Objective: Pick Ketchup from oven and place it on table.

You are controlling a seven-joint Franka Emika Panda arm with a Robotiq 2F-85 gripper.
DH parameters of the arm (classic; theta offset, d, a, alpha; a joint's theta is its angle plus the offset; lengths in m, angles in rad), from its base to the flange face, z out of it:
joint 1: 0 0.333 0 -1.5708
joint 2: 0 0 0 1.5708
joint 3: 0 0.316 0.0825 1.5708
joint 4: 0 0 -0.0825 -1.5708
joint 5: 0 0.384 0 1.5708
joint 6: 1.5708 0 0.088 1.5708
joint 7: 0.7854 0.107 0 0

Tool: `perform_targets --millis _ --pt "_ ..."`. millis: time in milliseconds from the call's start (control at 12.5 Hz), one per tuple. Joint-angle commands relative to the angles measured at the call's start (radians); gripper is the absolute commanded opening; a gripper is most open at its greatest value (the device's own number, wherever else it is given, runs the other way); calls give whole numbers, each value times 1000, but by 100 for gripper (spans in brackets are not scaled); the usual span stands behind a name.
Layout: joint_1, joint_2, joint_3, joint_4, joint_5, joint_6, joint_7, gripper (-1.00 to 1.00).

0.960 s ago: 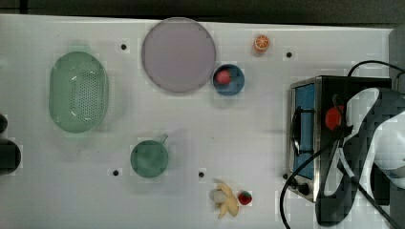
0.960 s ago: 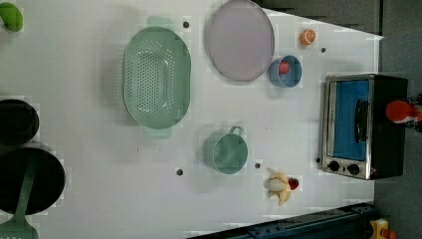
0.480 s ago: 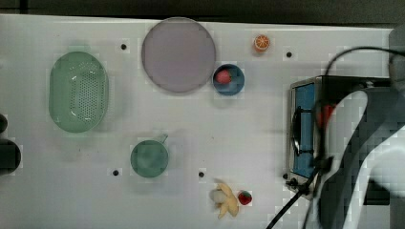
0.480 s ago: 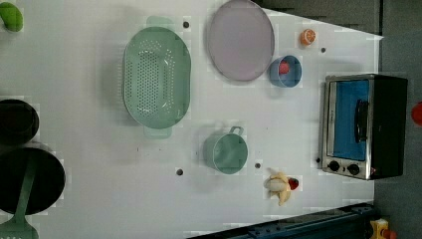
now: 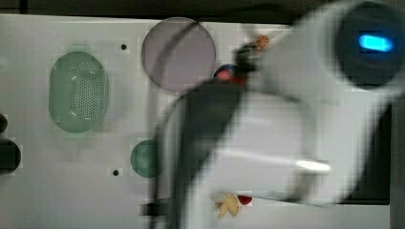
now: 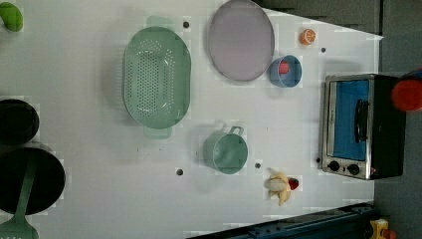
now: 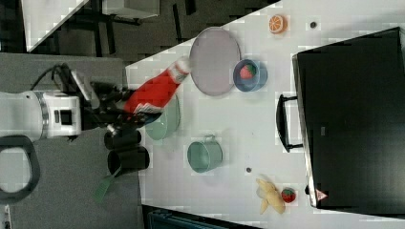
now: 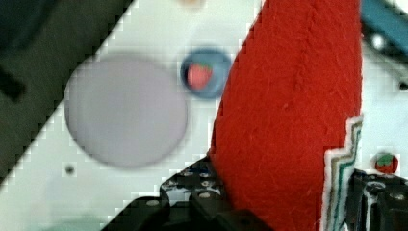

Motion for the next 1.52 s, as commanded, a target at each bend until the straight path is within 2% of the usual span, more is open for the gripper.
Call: perform_targets --millis 80,480,800,960,1280,1360,1520 --pt "-4 28 51 -89 -11 -17 -25 26" --pt "-3 37 75 -332 -11 238 -17 26" --pt "-4 114 71 -499 -11 436 -17 26" --pt "-4 178 70 -538 -6 529 -17 26" --pt "-2 325 85 -545 2 696 -17 26" --pt "-2 346 87 -545 10 737 -17 32" --pt "-2 360 91 -546 18 756 -17 73"
